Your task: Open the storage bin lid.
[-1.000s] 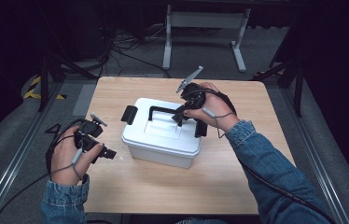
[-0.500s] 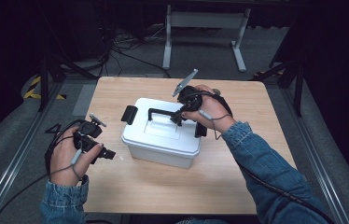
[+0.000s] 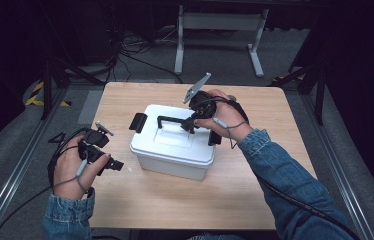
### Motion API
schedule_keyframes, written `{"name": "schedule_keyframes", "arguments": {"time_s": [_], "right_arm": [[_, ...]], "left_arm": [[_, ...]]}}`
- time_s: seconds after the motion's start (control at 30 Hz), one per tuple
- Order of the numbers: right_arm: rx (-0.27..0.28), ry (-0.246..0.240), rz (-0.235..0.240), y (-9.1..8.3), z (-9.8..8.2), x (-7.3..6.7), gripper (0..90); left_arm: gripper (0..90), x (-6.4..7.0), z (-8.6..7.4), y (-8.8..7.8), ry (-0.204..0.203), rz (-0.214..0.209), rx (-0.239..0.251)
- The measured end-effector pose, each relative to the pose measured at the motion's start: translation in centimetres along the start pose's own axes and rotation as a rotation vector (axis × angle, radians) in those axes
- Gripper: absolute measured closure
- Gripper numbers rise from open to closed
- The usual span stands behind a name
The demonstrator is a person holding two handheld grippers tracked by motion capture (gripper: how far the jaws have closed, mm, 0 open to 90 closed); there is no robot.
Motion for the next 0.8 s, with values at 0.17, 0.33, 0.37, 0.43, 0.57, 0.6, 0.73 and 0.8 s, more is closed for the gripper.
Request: {"name": "schedule_keyframes", "arguments": {"time_s": [0.17,0.33,0.37,0.43,0.57,0.6,0.73,0.8], "right_arm": [[0.014,-0.020,-0.007,-0.6,0.7,-0.1,84.7],[0.035,-0.022,-0.018,-1.4,1.3,0.0,84.7],[0.043,-0.023,-0.021,-1.8,1.4,0.0,84.7],[0.052,-0.024,-0.025,-2.1,1.5,0.1,84.7],[0.066,-0.021,-0.031,-2.8,1.6,0.1,84.7],[0.073,-0.016,-0.030,-3.0,1.7,0.1,84.7],[0.094,-0.018,-0.044,-4.0,1.8,0.2,84.8],[0.106,-0.014,-0.048,-4.5,1.8,0.2,84.7]], "left_arm": [[27.9,-0.1,-0.1,-0.2,-0.009,-0.005,0.010],[28.0,-0.4,-0.3,-0.6,-0.019,-0.007,0.016],[27.9,-0.4,-0.3,-0.5,-0.025,-0.007,0.019],[27.9,-0.4,-0.3,-0.5,-0.016,-0.007,0.015],[28.0,-0.4,-0.3,-0.5,-0.023,-0.010,0.017],[27.9,-0.5,-0.3,-0.6,-0.020,-0.007,0.019],[27.8,-0.5,-0.3,-0.6,-0.025,-0.008,0.019],[27.8,-0.5,-0.3,-0.5,-0.020,-0.004,0.021]]}}
Point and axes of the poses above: each handheld gripper's, and its own axes: y roughly forward along the jaws, z roughly out of its top, x roughly to its right, the point moved 8 cm from there along y, roughly forward along the jaws, and after that the axes turned 7 degrees about -y, right-handed, at the moved point
